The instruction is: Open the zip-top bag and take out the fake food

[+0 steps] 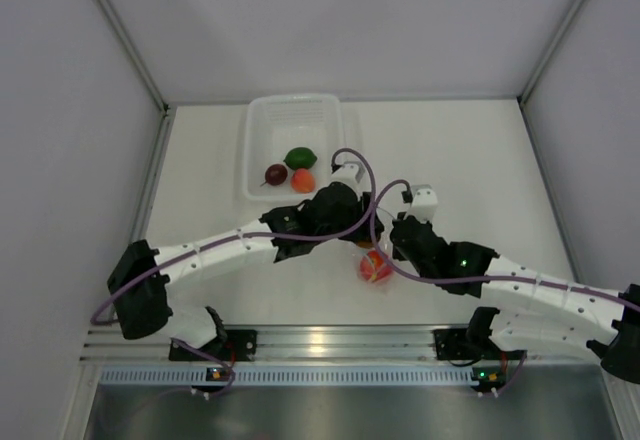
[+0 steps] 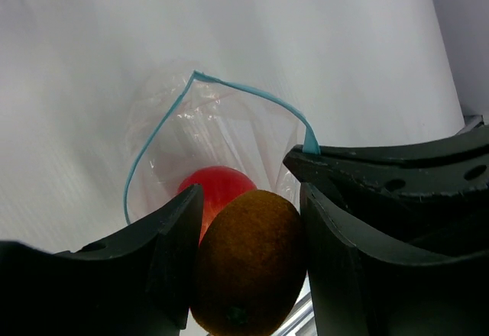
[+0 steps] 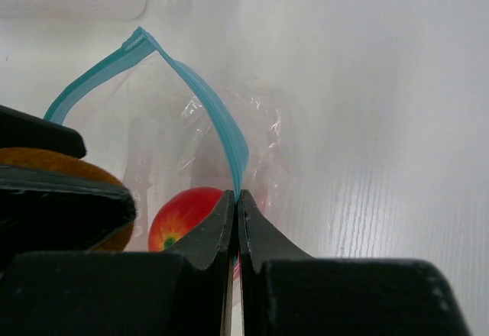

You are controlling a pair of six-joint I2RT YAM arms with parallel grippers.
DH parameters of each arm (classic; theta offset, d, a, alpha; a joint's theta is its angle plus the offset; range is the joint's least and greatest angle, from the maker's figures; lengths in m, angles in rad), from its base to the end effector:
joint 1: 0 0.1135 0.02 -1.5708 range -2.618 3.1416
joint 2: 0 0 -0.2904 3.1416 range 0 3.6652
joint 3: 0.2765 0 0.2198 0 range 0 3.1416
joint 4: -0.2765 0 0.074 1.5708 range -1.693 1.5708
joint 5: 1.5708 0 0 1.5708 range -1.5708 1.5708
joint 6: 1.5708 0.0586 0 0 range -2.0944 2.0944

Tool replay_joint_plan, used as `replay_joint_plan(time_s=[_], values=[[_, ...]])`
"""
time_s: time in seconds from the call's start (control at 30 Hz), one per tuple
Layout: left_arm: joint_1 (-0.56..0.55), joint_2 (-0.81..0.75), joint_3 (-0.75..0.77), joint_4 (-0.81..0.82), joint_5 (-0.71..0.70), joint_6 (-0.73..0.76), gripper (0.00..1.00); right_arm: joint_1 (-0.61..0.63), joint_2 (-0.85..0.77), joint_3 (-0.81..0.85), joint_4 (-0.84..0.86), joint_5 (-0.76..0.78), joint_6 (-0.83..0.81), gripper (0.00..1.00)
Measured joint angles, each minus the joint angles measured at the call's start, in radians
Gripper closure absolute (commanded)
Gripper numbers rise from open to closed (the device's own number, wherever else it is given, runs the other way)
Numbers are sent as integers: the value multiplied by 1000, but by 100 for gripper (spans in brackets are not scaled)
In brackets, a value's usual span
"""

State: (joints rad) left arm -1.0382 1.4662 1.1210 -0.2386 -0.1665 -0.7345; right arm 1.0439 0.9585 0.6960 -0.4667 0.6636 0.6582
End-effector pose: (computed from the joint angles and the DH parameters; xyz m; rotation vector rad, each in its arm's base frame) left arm 0.1703 -0.2698 0.3146 0.2424 2.2569 -0.8254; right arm 0.1129 0.1223 0.2742 -0.0850 2.1303 0.2305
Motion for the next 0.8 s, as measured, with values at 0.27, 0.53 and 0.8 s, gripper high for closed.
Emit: replay_joint_plan(time_s=[0.27,0.53,0.8], values=[[100,-149,-64,-10,-37,1,100,-2,-11,0,-3,6,-1,100],[344,-142,-55,-13,-138,31,100,-2,-42,0,-6,4,-2,100],[565,59,106,-27,-185,64,94,-2,-47,-1,-3,-11,-5,100]])
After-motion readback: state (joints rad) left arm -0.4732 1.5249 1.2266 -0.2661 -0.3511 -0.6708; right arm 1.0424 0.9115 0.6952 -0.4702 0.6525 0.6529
